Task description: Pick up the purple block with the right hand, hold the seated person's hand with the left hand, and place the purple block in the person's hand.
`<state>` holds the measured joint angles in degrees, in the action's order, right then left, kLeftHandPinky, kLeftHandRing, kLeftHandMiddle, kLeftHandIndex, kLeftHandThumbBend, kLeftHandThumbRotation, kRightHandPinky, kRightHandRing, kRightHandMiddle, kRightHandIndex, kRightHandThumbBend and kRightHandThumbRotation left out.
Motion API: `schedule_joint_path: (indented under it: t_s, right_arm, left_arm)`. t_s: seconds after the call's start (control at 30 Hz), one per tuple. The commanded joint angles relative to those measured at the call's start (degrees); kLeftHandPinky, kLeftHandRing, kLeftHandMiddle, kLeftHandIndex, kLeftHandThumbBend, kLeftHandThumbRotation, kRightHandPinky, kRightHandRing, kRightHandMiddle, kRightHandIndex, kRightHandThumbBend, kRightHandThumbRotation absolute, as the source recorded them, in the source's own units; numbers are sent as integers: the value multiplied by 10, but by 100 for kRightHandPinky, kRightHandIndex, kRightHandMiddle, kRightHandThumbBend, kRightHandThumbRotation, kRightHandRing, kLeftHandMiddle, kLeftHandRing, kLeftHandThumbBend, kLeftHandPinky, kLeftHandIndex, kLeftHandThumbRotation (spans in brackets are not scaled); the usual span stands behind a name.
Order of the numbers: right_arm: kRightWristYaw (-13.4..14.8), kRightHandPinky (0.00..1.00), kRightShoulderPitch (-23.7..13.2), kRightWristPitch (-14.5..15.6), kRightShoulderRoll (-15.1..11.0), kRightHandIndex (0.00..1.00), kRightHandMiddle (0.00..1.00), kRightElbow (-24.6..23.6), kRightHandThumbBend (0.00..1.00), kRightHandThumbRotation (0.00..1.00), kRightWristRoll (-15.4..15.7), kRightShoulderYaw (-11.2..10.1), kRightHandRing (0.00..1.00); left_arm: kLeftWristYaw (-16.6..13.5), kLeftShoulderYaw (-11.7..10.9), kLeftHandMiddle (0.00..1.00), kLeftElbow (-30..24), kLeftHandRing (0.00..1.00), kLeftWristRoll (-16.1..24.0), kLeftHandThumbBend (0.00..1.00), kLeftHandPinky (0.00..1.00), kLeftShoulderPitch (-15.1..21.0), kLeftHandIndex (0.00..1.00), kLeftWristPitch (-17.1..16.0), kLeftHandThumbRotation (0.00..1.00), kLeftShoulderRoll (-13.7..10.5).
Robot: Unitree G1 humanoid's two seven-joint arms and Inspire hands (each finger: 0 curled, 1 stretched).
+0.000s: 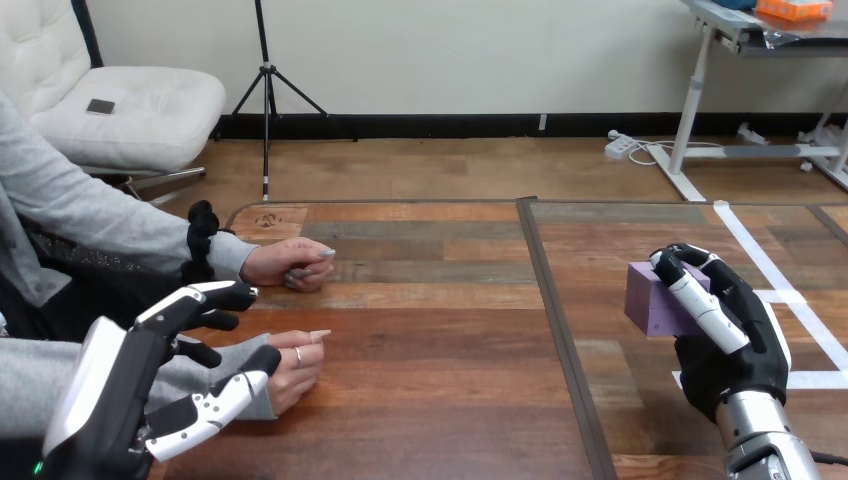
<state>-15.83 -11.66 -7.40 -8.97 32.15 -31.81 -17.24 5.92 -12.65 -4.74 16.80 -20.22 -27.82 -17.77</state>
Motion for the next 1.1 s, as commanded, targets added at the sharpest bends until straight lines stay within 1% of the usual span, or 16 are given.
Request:
schedule_joint_path:
  t_s: [0.0,0.13,0.2,0.3,0.43,0.5,0.6,0.73,0.87,0.93,1.07]
  right_arm:
    - [-8,31,-25,3,8,42,43,-32,81,0,-9,-15,37]
    - [-7,31,-25,1,10,42,43,-31,81,0,-3,-15,36]
    - [-5,31,-25,-4,11,42,43,-28,81,0,4,-14,36]
    - [-10,31,-26,-11,12,42,43,-21,82,0,9,-13,37]
    - [-10,32,-26,-10,14,42,42,-23,82,0,13,-14,37]
    - [-7,32,-26,-7,15,42,42,-23,82,0,14,-14,37]
    - [-9,32,-27,-5,16,42,42,-22,82,0,14,-15,37]
    - [-11,33,-28,-4,17,42,42,-20,83,0,13,-16,37]
    - [-13,33,-28,-6,16,42,42,-18,83,0,16,-15,37]
    - [-12,33,-27,-4,16,42,42,-19,83,0,16,-14,38]
    - [-17,32,-27,-1,17,42,42,-19,82,0,12,-16,37]
  left_arm:
    - [-6,-11,76,-54,72,30,81,56,20,75,29,45,-25]
    - [-7,-11,78,-66,74,53,90,59,19,77,41,44,-34]
    - [-8,-11,78,-73,75,78,94,61,19,78,47,43,-44]
    - [-8,-11,80,-75,77,93,97,64,21,79,52,41,-53]
    - [-11,-9,81,-73,78,111,99,66,27,80,60,39,-62]
    - [-20,-9,81,-73,79,142,99,67,29,80,66,39,-70]
    - [-29,-7,81,-71,79,169,100,67,33,80,72,41,-77]
    - [-33,-5,81,-65,79,179,100,68,39,80,74,39,-86]
    - [-37,-2,82,-59,80,199,100,69,47,80,76,38,-100]
    - [-41,-1,81,-56,80,206,100,69,50,79,74,38,-106]
    - [-46,2,81,-49,79,219,100,69,59,79,80,40,-113]
